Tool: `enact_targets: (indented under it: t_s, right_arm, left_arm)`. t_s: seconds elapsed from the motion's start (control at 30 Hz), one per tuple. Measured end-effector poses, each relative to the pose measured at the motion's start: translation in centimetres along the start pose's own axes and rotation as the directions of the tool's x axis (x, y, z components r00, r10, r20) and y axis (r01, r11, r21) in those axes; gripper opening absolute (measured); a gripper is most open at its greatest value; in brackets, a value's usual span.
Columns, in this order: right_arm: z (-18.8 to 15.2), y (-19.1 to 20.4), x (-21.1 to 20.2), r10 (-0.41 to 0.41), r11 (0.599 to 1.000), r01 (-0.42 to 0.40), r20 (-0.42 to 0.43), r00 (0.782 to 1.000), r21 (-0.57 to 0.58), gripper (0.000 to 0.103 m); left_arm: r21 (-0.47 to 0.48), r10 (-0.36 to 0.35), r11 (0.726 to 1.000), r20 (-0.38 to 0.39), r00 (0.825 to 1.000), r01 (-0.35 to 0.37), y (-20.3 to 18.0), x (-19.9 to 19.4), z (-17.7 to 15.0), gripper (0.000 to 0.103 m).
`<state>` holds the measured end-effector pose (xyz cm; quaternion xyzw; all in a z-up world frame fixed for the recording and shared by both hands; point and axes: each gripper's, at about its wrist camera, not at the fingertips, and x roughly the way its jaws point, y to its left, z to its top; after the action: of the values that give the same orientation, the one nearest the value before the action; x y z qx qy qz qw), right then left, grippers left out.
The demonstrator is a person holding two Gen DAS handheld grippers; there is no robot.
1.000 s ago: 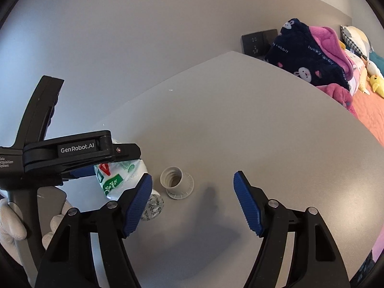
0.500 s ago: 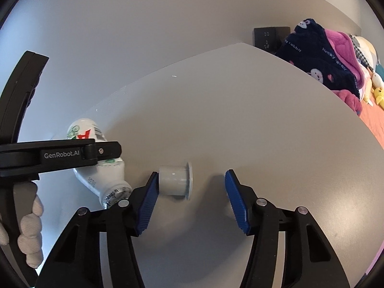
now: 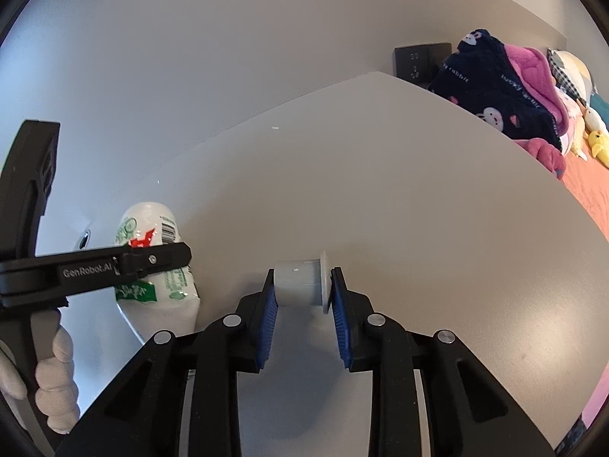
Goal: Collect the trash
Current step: 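Carry the yogurt bottle and white cap over the bin with both tools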
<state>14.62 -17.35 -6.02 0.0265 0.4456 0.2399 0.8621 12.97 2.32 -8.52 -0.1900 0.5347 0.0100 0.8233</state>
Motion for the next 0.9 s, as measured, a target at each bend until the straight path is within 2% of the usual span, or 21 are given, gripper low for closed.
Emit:
enact_targets:
  t_s: [0.43, 0.9]
  right_arm:
    - [-1.5, -1.3, -6.1, -0.013, 0.998, 0.008, 0.075, 0.997, 0.07, 0.029]
    - [-3.9, -2.9, -14.1, -0.049, 0.991, 0.026, 0.168, 0.985, 0.133, 0.029]
  left_arm:
    - [0.133, -0.067, 0.989, 0.036, 0.997, 0.061, -4.6, -2.8, -1.2, 0.041]
    - [0.252, -0.151, 0.958, 0.039, 0.988, 0.137, -9.9, -5.3, -3.0, 0.041]
